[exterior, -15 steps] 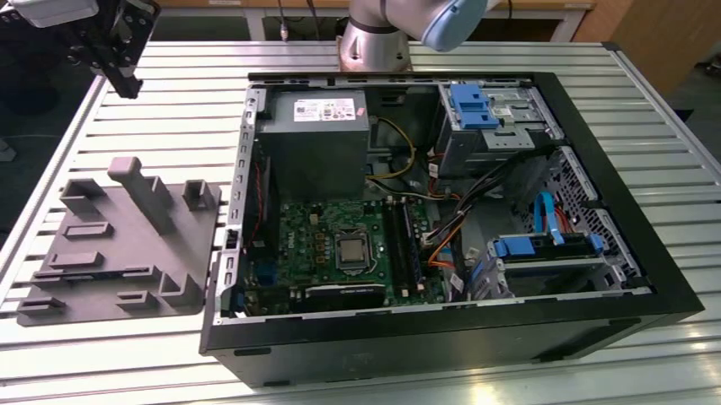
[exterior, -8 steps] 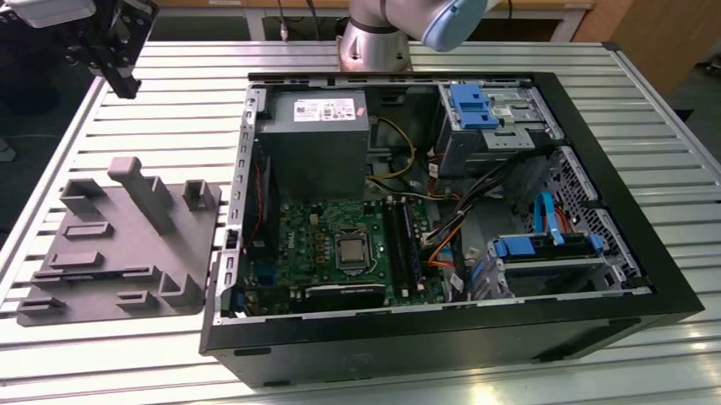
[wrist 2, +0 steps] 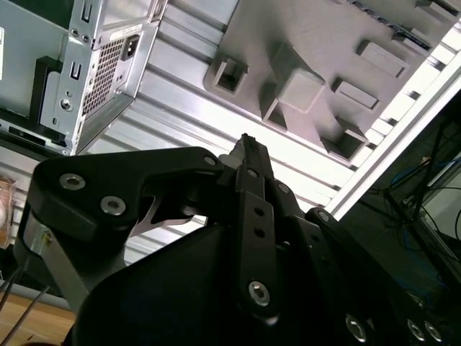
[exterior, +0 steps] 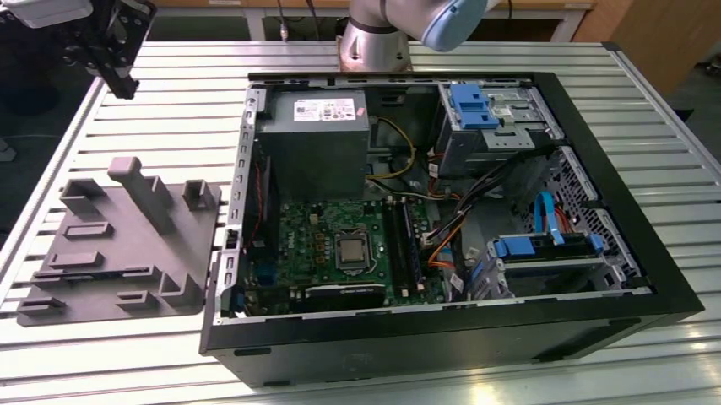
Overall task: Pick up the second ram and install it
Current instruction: 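Reach for the second ram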
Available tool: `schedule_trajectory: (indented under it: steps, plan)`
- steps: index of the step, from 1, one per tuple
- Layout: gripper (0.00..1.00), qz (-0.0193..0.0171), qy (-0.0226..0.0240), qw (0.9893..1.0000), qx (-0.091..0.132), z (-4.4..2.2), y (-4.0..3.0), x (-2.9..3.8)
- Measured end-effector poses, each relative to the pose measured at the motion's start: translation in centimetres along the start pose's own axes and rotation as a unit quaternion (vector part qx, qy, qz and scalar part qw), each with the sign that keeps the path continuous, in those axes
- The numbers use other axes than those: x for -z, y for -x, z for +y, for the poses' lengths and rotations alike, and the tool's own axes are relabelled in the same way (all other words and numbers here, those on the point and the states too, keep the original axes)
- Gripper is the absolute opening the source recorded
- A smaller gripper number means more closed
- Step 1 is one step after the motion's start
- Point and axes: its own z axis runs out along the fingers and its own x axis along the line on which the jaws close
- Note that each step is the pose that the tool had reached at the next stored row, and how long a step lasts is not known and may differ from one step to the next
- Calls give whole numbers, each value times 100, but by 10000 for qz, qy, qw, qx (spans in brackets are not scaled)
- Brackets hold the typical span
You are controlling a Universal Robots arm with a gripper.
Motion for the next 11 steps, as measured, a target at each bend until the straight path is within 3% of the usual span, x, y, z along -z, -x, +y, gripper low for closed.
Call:
schedule_trajectory:
  steps: [11]
  plan:
    - [11, 0, 0, 10000, 0, -8, -31, 0]
